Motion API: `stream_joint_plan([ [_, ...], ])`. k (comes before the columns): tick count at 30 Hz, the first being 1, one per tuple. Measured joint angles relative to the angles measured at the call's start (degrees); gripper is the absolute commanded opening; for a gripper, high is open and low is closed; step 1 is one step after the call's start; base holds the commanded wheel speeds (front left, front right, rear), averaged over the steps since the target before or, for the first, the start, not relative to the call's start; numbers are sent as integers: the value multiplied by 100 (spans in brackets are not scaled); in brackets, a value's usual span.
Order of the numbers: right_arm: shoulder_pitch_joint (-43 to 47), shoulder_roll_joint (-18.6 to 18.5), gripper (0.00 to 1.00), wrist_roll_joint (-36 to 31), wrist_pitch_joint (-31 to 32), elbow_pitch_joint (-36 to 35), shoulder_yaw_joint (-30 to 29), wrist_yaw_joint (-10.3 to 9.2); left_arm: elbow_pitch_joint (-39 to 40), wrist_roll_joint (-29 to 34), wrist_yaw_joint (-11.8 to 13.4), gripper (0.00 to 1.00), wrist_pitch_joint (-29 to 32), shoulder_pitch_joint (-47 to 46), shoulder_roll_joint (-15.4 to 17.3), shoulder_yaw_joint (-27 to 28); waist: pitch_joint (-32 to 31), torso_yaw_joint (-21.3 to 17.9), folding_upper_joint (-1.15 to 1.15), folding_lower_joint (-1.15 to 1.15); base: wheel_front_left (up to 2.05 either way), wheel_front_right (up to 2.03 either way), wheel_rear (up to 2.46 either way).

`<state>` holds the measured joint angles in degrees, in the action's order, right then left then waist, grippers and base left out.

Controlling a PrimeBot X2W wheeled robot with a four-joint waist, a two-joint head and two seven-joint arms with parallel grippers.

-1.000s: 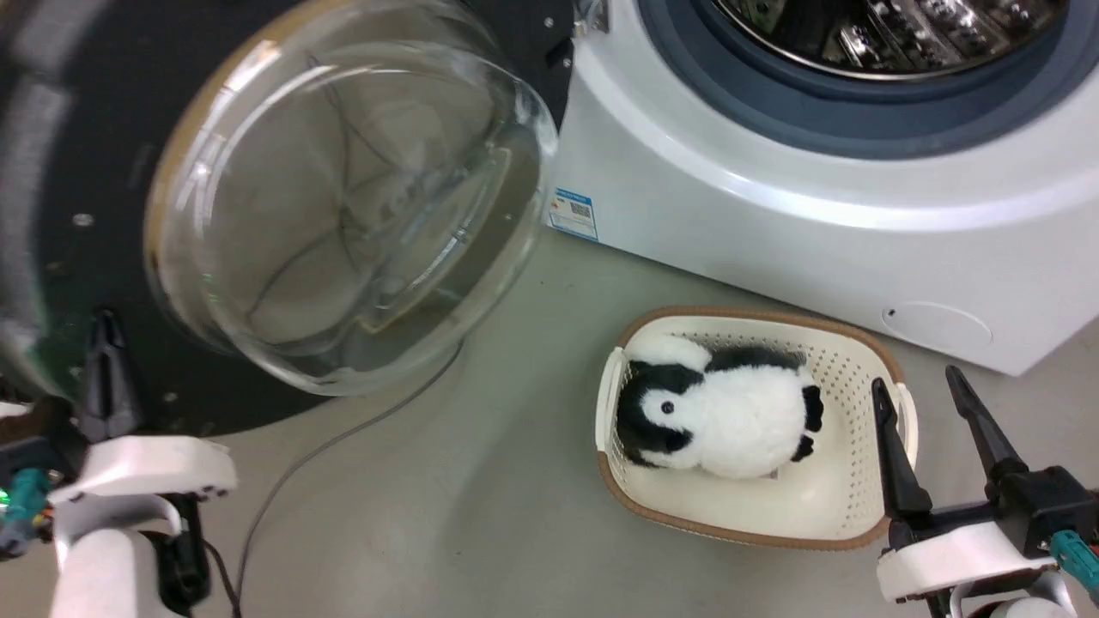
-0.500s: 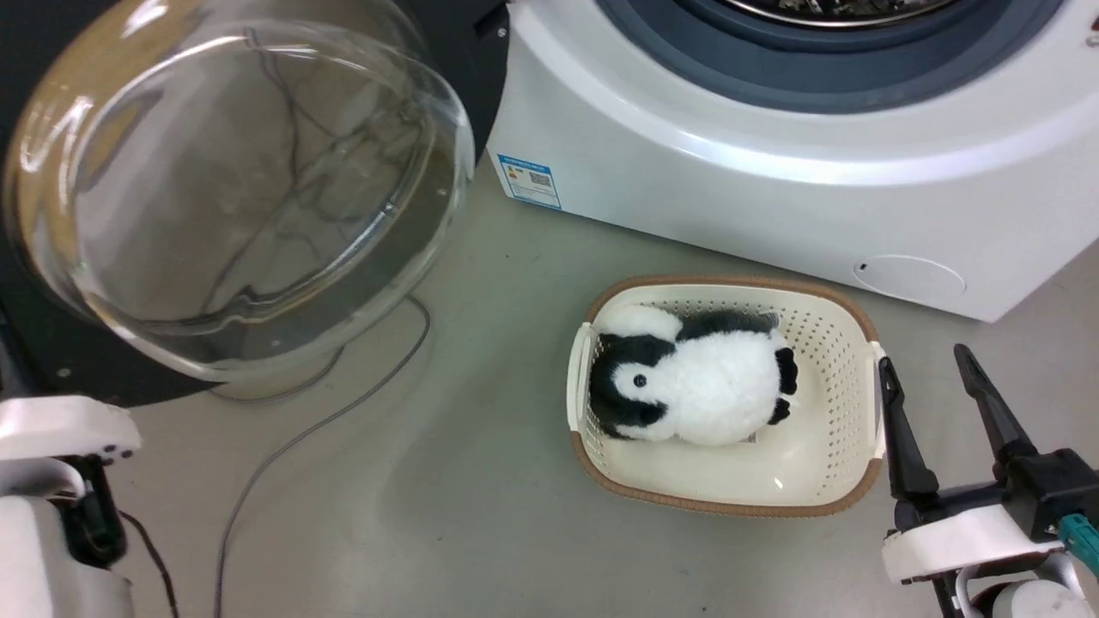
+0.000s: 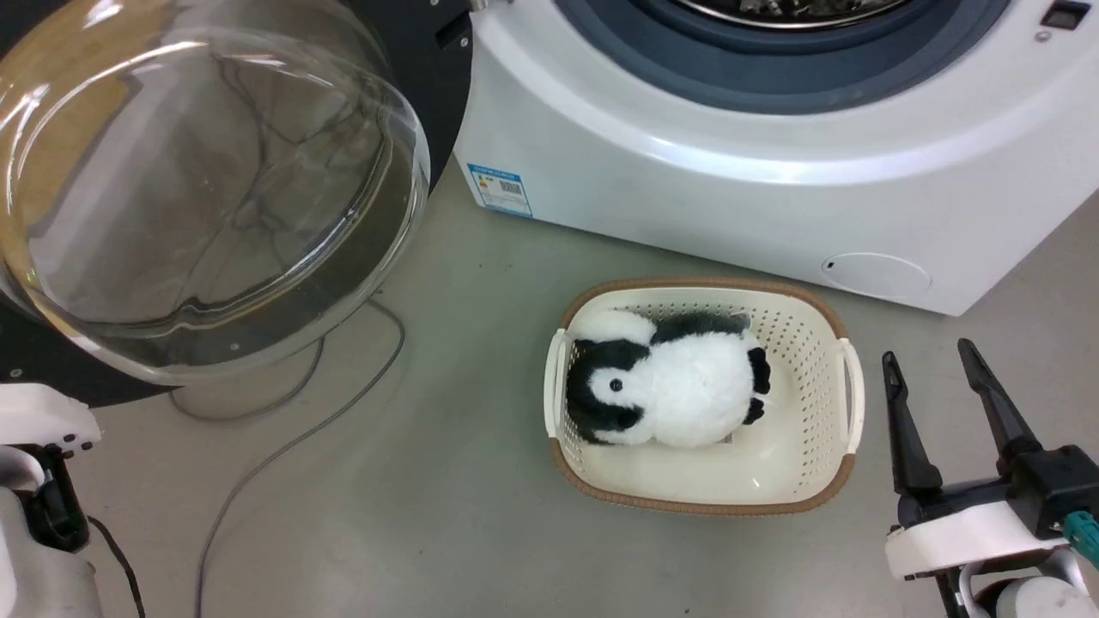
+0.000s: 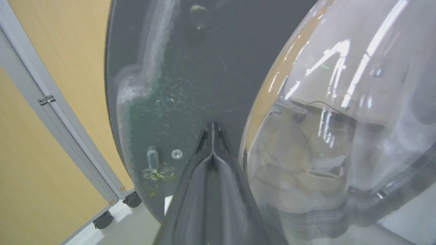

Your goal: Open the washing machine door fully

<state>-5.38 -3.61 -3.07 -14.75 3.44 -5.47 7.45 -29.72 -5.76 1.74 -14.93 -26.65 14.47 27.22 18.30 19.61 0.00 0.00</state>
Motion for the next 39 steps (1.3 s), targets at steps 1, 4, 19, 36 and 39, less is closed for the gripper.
stream_joint_plan([
  [1, 0, 3, 100, 0, 0, -1, -20, 0, 23, 35, -2, 0, 0, 1, 9, -1, -28, -15, 0, 0, 0, 0, 0],
  [4, 8, 12, 100, 3, 0, 3, -55, 0, 176, 122, -49, 0, 0, 64, 10, -5, -143, -43, 0, 0, 0, 0, 0],
  [19, 262, 48, 100, 383, 0, 44, -131, 0, 1578, 447, -278, 0, 0, 842, -350, -403, -960, -86, 0, 0, 0, 0, 0],
  [36, 723, 53, 100, 719, 0, 56, -180, 0, 2474, 573, -597, 100, 0, 1630, -755, -1294, -1705, -315, 0, -1, 0, 0, 0],
  [39, 727, 53, 100, 720, 0, 23, -176, 0, 2541, 566, -639, 100, 0, 1791, -842, -1482, -1747, -394, 0, -1, 0, 0, 0],
])
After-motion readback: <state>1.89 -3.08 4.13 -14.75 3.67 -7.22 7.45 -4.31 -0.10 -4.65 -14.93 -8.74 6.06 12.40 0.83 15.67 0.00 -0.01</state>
